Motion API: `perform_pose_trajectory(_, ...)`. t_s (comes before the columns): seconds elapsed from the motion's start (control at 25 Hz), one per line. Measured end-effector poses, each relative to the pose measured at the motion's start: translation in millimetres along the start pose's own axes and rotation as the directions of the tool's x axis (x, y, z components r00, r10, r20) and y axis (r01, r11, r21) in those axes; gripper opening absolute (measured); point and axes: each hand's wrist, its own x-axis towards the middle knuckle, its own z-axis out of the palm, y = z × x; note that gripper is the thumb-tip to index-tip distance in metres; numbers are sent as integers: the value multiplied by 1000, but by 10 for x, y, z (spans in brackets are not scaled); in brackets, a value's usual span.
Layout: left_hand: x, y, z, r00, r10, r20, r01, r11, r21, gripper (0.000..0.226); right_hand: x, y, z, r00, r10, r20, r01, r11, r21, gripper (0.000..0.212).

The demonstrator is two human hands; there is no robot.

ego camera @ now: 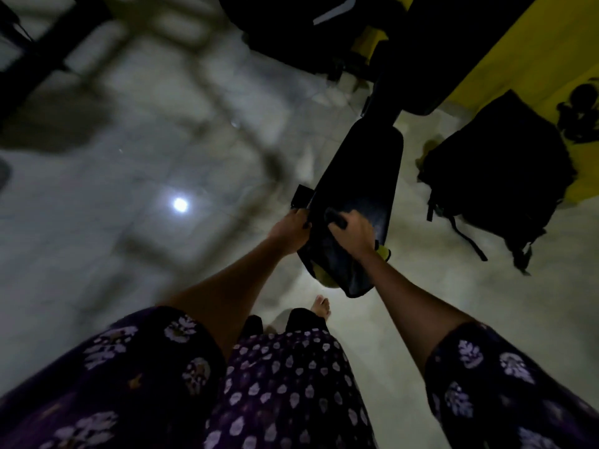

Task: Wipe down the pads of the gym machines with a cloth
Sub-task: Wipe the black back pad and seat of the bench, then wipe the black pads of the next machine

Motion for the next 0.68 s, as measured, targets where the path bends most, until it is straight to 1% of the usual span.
perform_pose_trajectory(0.04, -105, 32, -136, 1000, 14, -9, -13, 1000, 28, 41, -32, -104, -111, 999, -5, -36, 8, 998, 69, 29)
perform_pose_trajectory(0.08, -190, 55, -276, 999, 26, -23, -25, 999, 45, 40, -79, -228, -224, 997, -42, -68, 49, 993, 106, 30)
perform_pose_trajectory(0.16, -351, 85, -566, 997, 43, -66, -40, 998, 57, 39, -175, -467, -423, 983, -156, -92, 166, 979, 118, 30)
perform_pose_trajectory(0.24, -492, 77, -816, 992, 52, -118, -45, 997, 65, 39, -223, -648, -582, 967, -231, -105, 244, 961, 131, 28)
perform_pose_trajectory(0.32, -675, 57, -1065, 980, 63, -187, -52, 997, 59, 38, -250, -825, -764, 954, -266, -137, 288, 941, 180, 25)
perform_pose_trajectory(0.4, -825, 34, -1301, 954, 46, -295, -48, 999, 0, 36, -253, -1045, -973, 939, -310, -152, 335, 924, 186, 26)
perform_pose_trajectory(0.52, -1056, 36, -1575, 900, -14, -435, -27, 996, -89, 35, -243, -1393, -1296, 877, -455, -151, 474, 870, 133, 30)
perform_pose_trajectory(0.6, -1181, 67, -1710, 874, -45, -484, -10, 994, -111, 35, -229, -1591, -1469, 832, -537, -142, 554, 821, 139, 30)
perform_pose_trajectory(0.68, -1348, 110, -1820, 830, -102, -548, 13, 987, -163, 35, -248, -1800, -1631, 780, -613, -122, 625, 767, 146, 32)
